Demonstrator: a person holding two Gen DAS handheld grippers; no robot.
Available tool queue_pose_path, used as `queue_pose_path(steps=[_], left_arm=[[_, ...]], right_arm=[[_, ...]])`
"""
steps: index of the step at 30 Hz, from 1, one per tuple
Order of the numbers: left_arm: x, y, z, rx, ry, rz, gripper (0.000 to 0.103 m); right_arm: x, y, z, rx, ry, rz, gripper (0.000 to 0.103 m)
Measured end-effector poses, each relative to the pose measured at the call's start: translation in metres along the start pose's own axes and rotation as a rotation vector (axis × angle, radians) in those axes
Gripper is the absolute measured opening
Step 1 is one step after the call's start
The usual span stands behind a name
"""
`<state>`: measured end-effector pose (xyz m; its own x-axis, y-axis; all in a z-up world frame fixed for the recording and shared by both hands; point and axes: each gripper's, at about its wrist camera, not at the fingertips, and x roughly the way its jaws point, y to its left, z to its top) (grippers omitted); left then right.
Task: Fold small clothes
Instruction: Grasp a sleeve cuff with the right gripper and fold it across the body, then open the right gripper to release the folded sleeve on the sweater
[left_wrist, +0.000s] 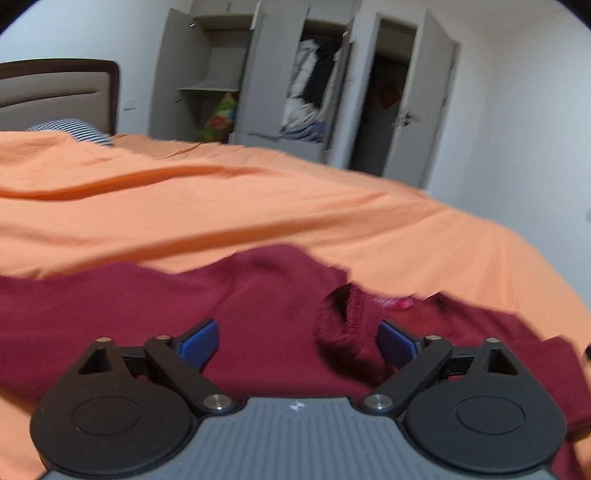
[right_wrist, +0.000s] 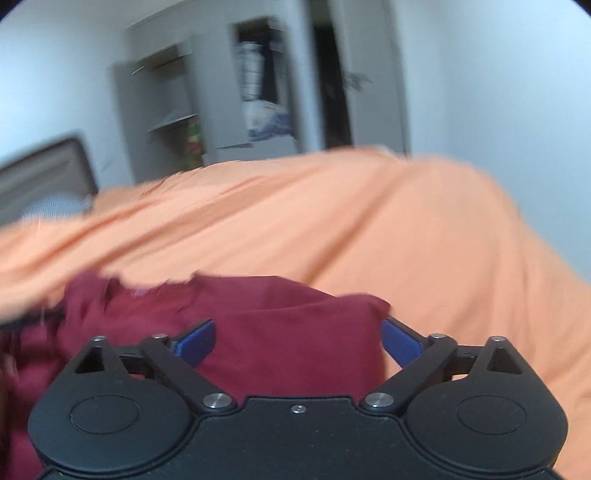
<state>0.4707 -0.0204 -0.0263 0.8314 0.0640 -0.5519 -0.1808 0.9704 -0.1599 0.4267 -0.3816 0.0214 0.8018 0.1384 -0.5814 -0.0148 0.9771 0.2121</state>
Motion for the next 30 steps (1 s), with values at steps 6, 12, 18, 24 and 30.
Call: queue_pose_path(steps=[6, 12, 18, 24, 30], left_arm=[[0.007, 0.011, -0.024, -0.013, 0.021, 0.016, 0.091], [0.007, 0.009, -0.026, -0.009, 0.014, 0.011, 0.091], [0.008, 0.009, -0.029, 0.003, 0.008, 0.014, 0.092], [0.01, 0.009, -0.03, 0.0, 0.004, 0.009, 0.093], [0.009, 0.011, -0.032, -0.004, -0.002, 0.003, 0.094]], right_arm=[[0.044, -0.048, 0.01, 0.26, 0.096, 0.015, 0.056], [0.032, -0.042, 0.01, 0.175, 0.002, -0.058, 0.013], [0.035, -0.036, -0.007, 0.077, 0.022, -0.12, 0.02], [0.005, -0.029, -0.02, 0.088, -0.007, -0.124, 0.058], [-0.032, -0.032, -0.043, 0.152, 0.064, -0.023, 0.057]])
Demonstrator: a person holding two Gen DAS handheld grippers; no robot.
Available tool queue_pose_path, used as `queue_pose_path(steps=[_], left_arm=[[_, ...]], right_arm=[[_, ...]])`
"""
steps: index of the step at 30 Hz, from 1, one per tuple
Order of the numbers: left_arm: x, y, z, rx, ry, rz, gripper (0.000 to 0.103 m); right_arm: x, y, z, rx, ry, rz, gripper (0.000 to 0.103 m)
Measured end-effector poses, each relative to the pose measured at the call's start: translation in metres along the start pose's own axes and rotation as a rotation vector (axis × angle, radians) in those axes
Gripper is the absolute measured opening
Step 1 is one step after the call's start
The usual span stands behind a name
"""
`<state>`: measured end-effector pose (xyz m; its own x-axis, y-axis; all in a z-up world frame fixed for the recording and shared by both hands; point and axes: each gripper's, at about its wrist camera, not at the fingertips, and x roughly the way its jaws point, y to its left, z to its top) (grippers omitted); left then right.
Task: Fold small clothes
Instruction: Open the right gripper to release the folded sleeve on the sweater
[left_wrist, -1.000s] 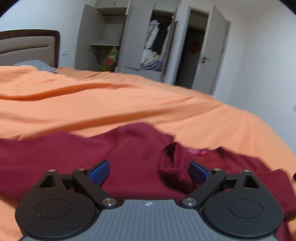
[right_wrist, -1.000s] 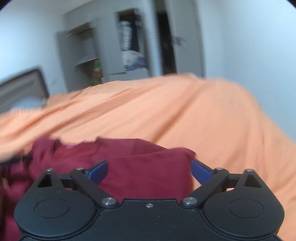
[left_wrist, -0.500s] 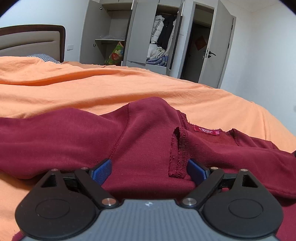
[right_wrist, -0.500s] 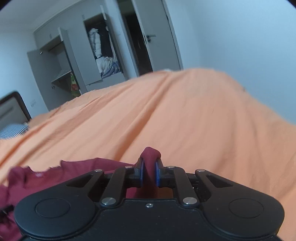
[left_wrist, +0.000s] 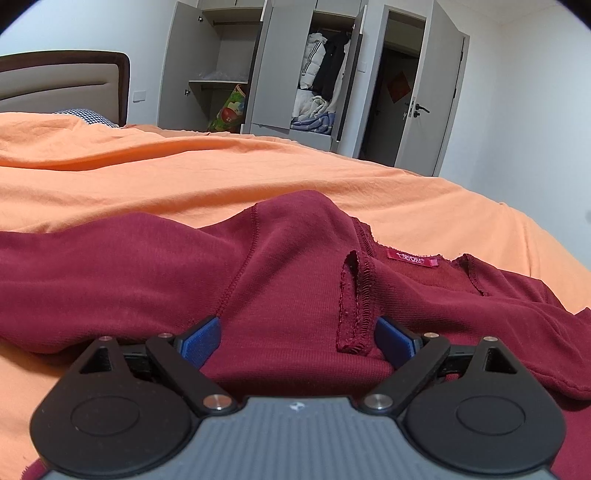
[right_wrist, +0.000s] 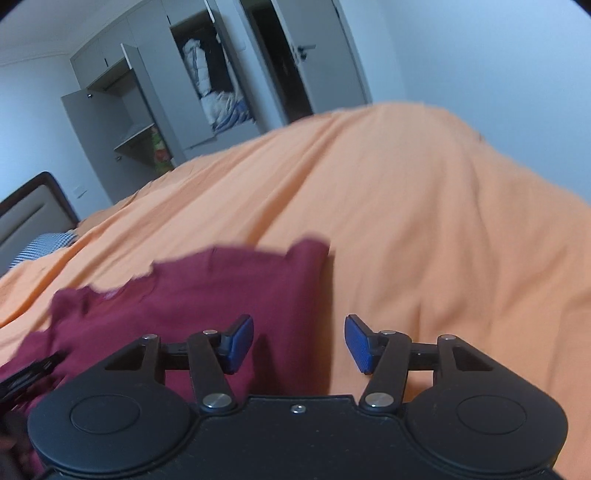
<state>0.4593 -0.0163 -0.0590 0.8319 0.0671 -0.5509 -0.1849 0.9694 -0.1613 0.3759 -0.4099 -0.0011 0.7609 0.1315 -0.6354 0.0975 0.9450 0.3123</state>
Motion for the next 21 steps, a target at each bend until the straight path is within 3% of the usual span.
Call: queue_pose_path(steps=[1, 2, 3, 6, 11, 13, 16, 18, 21], left_arm=[[0.0, 0.0, 0.0, -0.001, -0.001, -0.001, 0.094], [0.0, 0.0, -0.001, -0.001, -0.002, -0.002, 0.094], [0.0, 0.0, -0.001, -0.001, -0.004, -0.002, 0.094], [0.001, 0.001, -0.002, -0.005, -0.007, -0.007, 0.094], [0.001, 0.0, -0.002, 0.0, -0.008, -0.004, 0.094], [-0.001, 0.0, 0.0, 0.0, -0.007, -0.013, 0.096], [-0.01, 0.004, 0.006, -0.011, -0.005, -0.054, 0.103], [-0.019, 0.006, 0.009, -0.012, -0.007, -0.058, 0.103], [-0.035, 0.012, 0.012, -0.014, -0.006, -0.055, 0.103]], right_arm=[[-0.002, -0.001, -0.006, 0.008, 0.017, 0.012, 0.055], [-0.004, -0.001, -0.012, 0.012, 0.03, 0.019, 0.046], [-0.005, -0.002, -0.016, 0.012, 0.033, 0.016, 0.03], [-0.012, -0.003, -0.024, 0.02, 0.009, -0.002, 0.02], [-0.016, 0.01, -0.03, -0.045, -0.015, -0.07, 0.019], [-0.011, 0.012, -0.033, -0.068, -0.002, -0.086, 0.021], [-0.018, 0.02, -0.034, -0.112, -0.031, -0.107, 0.038], [-0.024, 0.025, -0.033, -0.12, -0.05, -0.099, 0.065], [-0.034, 0.034, -0.034, -0.147, -0.068, -0.08, 0.084]])
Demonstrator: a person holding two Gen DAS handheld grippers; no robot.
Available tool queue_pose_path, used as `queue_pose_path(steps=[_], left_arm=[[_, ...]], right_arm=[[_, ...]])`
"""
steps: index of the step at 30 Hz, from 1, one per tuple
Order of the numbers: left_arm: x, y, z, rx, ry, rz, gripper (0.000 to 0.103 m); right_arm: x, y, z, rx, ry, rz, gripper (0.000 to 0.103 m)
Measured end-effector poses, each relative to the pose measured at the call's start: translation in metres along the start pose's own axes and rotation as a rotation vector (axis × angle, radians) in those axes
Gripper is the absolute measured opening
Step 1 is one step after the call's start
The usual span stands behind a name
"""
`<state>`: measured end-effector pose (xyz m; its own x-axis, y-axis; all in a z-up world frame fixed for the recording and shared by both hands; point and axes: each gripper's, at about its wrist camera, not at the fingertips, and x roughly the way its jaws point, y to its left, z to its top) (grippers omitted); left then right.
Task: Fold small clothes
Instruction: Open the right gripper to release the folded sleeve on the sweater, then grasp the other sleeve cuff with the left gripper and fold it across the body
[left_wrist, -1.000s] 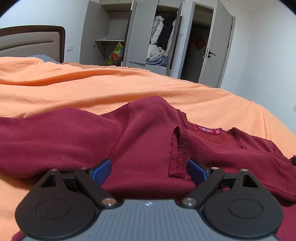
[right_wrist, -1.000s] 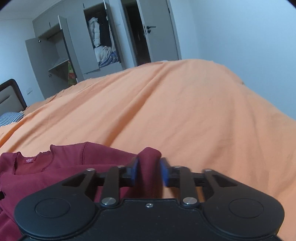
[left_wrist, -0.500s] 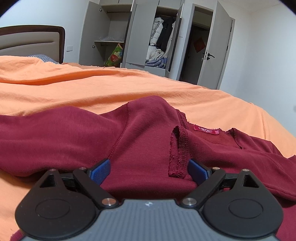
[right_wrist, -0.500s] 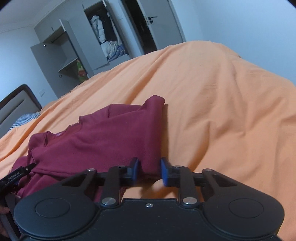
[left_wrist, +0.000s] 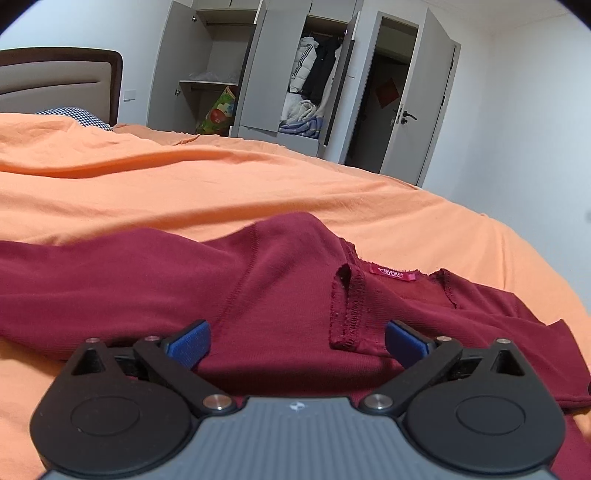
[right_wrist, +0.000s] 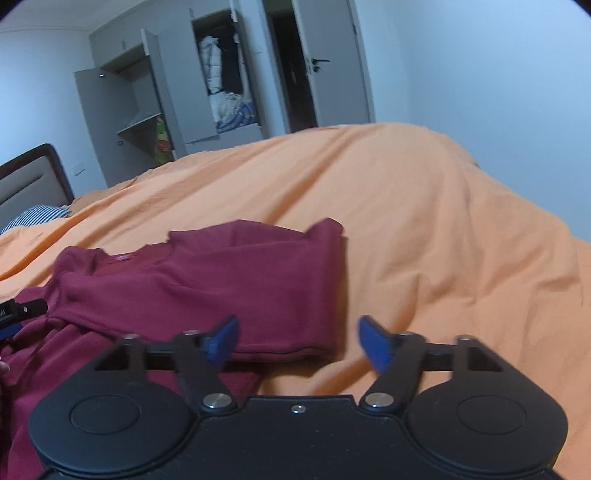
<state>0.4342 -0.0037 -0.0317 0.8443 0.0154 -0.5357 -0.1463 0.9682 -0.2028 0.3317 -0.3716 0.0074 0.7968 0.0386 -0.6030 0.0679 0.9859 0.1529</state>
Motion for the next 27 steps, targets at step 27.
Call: queue_pose_path(steps=[27], left_arm=[[-0.094, 0.285, 0.058, -0.258, -0.159, 0.616, 0.103]], right_arm=[[-0.049, 0.104, -0.044, -0.126, 0.035, 0.197, 0.102]])
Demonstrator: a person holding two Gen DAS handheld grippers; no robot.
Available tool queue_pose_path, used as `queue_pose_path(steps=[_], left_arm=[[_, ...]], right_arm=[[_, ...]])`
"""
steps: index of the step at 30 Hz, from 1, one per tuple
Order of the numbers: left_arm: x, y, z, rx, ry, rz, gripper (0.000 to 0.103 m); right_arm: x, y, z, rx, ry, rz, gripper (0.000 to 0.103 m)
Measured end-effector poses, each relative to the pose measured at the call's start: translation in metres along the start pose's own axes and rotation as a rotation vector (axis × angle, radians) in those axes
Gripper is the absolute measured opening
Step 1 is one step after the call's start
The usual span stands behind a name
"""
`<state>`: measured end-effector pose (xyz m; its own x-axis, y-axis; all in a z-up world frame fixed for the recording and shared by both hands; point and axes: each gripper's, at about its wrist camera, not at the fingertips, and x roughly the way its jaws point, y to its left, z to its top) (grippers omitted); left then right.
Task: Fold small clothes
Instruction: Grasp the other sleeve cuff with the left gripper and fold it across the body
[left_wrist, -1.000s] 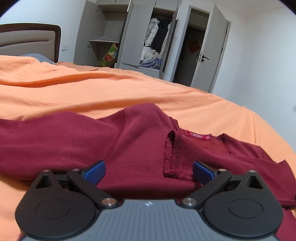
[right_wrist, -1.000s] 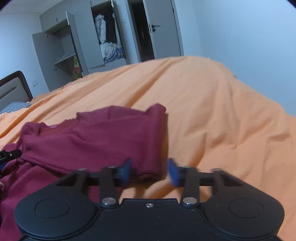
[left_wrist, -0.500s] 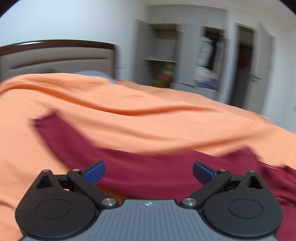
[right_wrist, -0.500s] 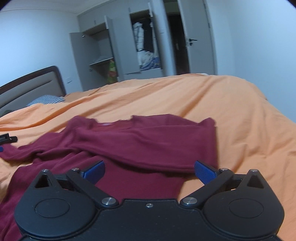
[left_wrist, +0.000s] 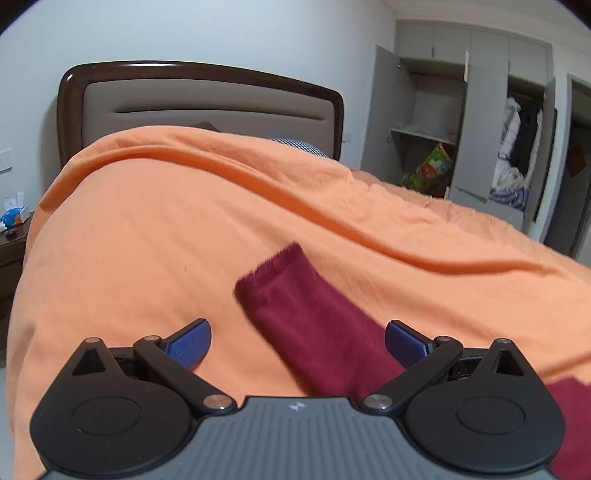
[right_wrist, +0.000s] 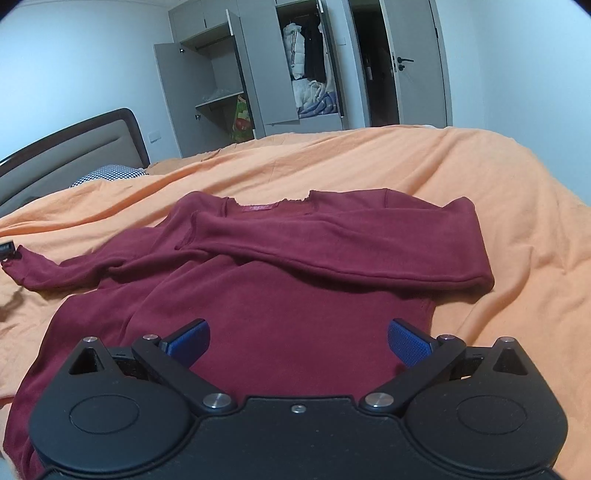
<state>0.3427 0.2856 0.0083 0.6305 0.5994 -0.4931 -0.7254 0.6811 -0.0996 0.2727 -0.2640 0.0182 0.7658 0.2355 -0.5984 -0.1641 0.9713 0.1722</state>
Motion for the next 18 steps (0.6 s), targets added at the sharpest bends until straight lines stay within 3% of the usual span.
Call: queue_pose_path(steps=[3, 5, 6, 8, 11, 18], left_arm=[[0.011, 0.004, 0.008, -0.057, -0.009, 0.014, 0.087], [0.017, 0.008, 0.013, -0.073, 0.002, 0.035, 0.057], [0.022, 0.01, 0.015, -0.079, 0.013, 0.061, 0.047], [0.028, 0.013, 0.016, -0.093, 0.032, 0.099, 0.008], [0.028, 0.017, 0.019, -0.096, 0.012, 0.065, 0.003], [-0.027, -0.017, 0.043, 0.027, -0.183, -0.09, 0.002]], right_arm=[[-0.002, 0.002, -0.001, -0.003, -0.001, -0.005, 0.102], [-0.003, 0.004, 0.0, -0.006, -0.002, -0.008, 0.102], [-0.003, 0.005, -0.001, -0.009, -0.002, -0.008, 0.102], [-0.003, 0.005, 0.0, -0.013, -0.002, -0.008, 0.102], [-0.003, 0.005, 0.001, -0.019, 0.001, -0.005, 0.102], [0.0, 0.008, 0.002, -0.025, -0.002, 0.016, 0.102]])
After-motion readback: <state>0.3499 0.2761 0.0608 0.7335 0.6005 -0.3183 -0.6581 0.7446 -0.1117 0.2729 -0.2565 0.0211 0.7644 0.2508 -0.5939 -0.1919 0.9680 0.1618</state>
